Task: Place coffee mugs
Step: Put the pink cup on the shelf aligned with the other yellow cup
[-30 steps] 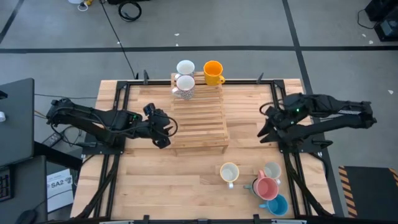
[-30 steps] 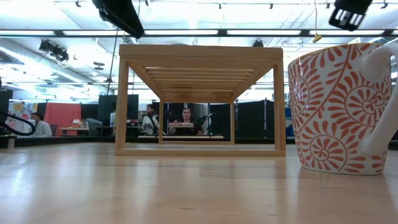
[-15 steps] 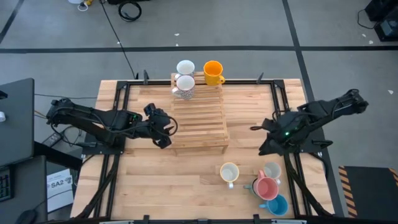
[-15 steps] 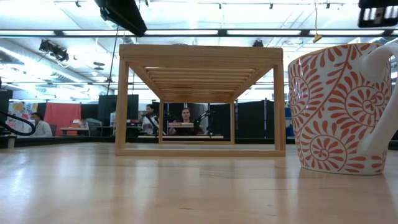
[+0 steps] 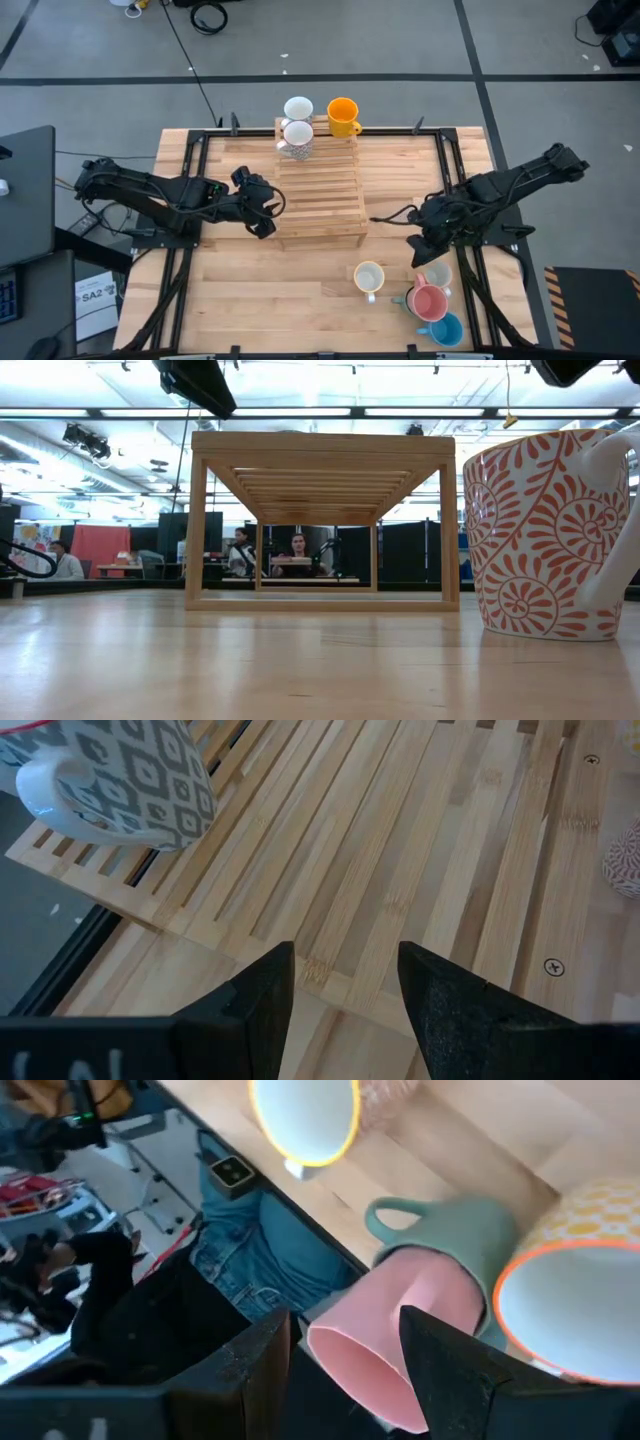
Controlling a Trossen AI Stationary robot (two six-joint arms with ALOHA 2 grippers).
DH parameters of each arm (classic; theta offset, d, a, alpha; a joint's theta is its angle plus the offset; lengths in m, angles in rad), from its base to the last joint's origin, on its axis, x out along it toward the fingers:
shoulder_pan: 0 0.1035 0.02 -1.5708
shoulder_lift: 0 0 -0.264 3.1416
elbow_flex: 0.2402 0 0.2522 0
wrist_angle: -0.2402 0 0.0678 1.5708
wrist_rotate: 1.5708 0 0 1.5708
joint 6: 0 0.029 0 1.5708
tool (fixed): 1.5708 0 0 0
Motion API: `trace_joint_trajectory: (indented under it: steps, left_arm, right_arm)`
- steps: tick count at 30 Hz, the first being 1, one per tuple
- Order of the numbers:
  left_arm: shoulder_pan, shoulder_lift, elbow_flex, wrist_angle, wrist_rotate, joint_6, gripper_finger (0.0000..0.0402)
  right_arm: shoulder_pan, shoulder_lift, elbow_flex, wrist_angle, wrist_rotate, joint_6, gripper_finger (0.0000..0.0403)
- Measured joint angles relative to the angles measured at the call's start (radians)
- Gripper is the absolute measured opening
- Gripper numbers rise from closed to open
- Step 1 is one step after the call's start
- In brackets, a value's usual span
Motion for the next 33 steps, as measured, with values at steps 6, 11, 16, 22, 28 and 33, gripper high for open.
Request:
trace_joint_trajectory:
  steps: [6,11,16,22,28,33]
  left_arm:
    - [0.0,0.0,0.0,0.0,0.0,0.001,0.0185]
    - [0.0,0.0,0.0,-0.001,0.0,0.001,0.0185]
    - [0.0,0.0,0.0,-0.002,0.0,0.001,0.0185]
    - [0.0,0.0,0.0,-0.003,0.0,0.002,0.0185]
    - [0.0,0.0,0.001,-0.007,0.0,0.002,0.0185]
    - [-0.001,0.001,0.001,-0.007,0.0,0.002,0.0185]
  right_arm:
    - [0.0,0.068,0.0,0.0,-0.026,0.013,0.0197]
    - [0.0,0.121,0.0,0.0,-0.08,0.012,0.0197]
    - [0.0,0.155,0.0,-0.011,-0.09,0.008,0.0197]
    - [0.0,0.172,0.0,-0.028,-0.089,-0.017,0.0197]
    - [0.0,0.172,0.0,-0.043,-0.1,0.007,0.0197]
    - [0.0,0.172,0.0,-0.052,-0.141,0.073,0.0197]
